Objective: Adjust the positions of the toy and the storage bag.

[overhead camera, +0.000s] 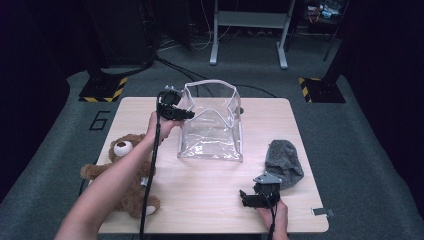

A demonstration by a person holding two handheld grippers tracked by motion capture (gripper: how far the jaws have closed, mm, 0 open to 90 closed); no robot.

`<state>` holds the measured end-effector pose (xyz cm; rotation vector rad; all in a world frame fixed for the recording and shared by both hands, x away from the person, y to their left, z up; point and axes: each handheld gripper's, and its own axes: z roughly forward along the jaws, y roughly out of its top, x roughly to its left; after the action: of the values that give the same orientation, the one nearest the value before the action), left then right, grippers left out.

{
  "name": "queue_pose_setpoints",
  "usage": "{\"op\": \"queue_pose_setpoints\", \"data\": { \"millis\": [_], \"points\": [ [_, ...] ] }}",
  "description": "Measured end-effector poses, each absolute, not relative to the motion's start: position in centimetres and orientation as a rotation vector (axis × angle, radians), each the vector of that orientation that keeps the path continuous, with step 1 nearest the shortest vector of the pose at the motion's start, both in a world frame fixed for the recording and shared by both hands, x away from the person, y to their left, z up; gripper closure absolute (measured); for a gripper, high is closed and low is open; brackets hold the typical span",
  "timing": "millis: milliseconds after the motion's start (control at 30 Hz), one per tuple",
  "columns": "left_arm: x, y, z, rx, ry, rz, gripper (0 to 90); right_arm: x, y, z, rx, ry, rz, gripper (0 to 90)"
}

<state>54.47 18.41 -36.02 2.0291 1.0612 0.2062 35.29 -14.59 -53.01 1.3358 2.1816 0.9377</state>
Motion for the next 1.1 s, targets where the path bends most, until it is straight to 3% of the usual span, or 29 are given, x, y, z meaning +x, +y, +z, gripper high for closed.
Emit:
{"op": "queue_pose_setpoints", "data": {
  "millis": [567, 667, 833, 967, 1100],
  "points": [
    [53.5, 18.3, -35.7, 2.022, 1.064, 0.185, 76.0, 35.3, -14.5, -52.9, 1.355, 2.185, 0.939, 6.1],
    [53.9, 19.0, -35.7, 2.014, 1.092, 0.203, 68.9, 35.4, -14.6, -52.8, 1.357, 2.180, 0.929, 6.8],
    [54.7, 20.2, -35.5, 1.995, 1.147, 0.234, 48.4, 35.7, -14.3, -52.1, 1.346, 2.165, 0.931, 7.3],
    [55.0, 20.7, -35.7, 1.989, 1.185, 0.255, 43.7, 37.0, -13.6, -50.5, 1.298, 2.147, 0.927, 9.3],
    [55.4, 21.4, -35.9, 1.962, 1.216, 0.237, 44.4, 38.9, -12.9, -49.3, 1.299, 2.110, 0.938, 14.8]
  ]
}}
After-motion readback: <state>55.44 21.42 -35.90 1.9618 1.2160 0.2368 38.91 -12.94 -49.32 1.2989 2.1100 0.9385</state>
